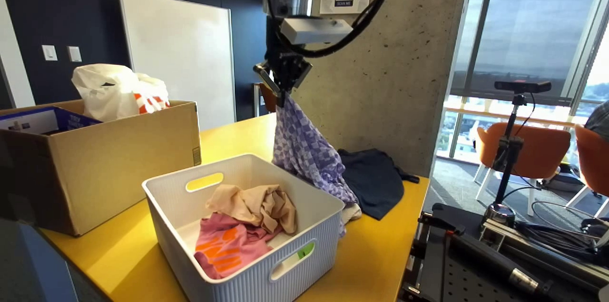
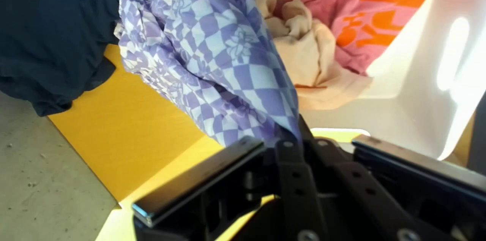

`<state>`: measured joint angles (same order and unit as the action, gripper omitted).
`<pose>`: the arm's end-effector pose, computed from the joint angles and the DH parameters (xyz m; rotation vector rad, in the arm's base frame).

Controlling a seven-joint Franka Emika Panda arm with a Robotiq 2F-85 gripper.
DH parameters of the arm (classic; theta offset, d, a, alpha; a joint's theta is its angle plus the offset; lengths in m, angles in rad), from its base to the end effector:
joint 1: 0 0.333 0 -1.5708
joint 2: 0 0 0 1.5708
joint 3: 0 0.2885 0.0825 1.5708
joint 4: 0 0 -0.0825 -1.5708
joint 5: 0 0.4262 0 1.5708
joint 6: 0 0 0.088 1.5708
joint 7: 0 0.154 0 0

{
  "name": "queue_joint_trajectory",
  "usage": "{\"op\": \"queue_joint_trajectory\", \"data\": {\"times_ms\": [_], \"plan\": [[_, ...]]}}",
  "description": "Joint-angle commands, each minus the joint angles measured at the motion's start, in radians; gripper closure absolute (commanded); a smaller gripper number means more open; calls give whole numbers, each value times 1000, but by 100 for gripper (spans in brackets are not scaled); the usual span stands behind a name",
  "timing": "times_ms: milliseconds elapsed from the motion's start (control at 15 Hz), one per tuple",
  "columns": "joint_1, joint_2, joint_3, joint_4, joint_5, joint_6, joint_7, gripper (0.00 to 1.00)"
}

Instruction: Move the basket to the right, then remove the purple and blue shirts and the towel from the basket

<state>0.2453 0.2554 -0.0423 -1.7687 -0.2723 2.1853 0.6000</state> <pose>0.6746 0.1193 0.3438 2.9329 -0.3760 0.3615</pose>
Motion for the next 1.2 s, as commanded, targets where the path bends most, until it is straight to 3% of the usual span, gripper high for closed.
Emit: {"op": "queue_joint_trajectory", "data": {"times_ms": [0, 200, 533, 800, 1133], "plan": [[15, 60, 55, 151, -33, -128, -43, 100], [-49, 70, 28, 245, -2, -205, -121, 100], [-165, 106, -74, 375, -29, -354, -78, 100], [-260, 232, -151, 591, -53, -475, -106, 100], [-388, 403, -172, 828, 10, -563, -232, 100]]}}
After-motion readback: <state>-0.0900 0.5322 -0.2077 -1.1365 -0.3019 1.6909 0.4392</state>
